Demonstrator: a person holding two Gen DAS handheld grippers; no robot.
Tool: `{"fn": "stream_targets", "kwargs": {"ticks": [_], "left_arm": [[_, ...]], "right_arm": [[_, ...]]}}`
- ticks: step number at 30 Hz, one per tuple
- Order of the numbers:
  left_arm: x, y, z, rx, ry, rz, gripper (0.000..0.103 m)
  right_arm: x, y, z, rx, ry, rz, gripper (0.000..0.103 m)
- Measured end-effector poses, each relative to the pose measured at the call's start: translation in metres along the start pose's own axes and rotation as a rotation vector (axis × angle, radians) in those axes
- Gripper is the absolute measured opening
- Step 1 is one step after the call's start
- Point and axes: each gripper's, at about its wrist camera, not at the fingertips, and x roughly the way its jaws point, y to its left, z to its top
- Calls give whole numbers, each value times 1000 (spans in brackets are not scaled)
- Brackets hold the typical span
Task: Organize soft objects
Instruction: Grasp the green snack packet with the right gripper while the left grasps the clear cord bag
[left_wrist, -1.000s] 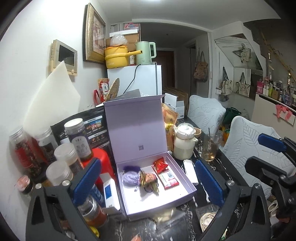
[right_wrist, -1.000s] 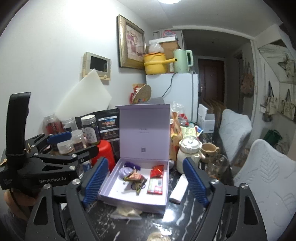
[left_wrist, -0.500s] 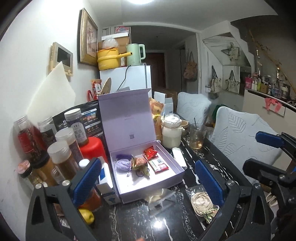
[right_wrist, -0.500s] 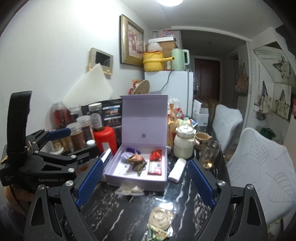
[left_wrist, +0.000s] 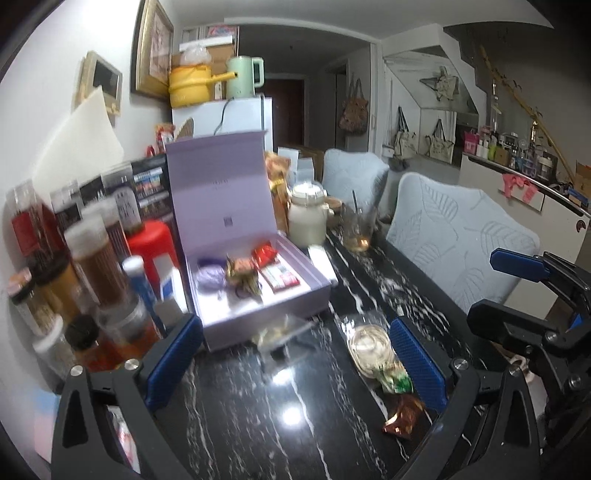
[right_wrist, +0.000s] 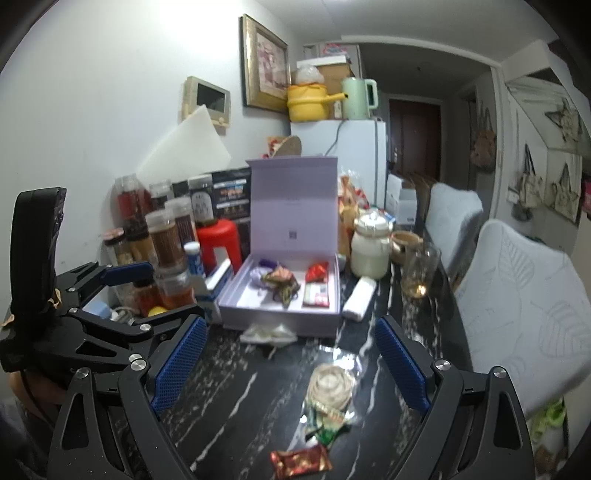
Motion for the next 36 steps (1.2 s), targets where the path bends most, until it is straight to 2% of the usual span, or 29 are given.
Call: {"fn": "stream_targets", "kwargs": {"ticks": [7,13,20,26,36], "left_arm": [[14,-3,-27,-27,90,-45,103],[22,-4,-46,-47,162,-42,103],[42,7,-65,-125,231,-87,103],[55,9,-79,-123,239,-38,103],[77,22,-95,-169,298,-39,103]], "right_arm": [[8,-2,-31,32,50,11,94],[19,-12,-55,81,88,-14,94],[32,-22,-76,110,142,-68,94],[49,-33,-94,161,196,-93,94],[92,-41,-114,203,306,-88,94]]}}
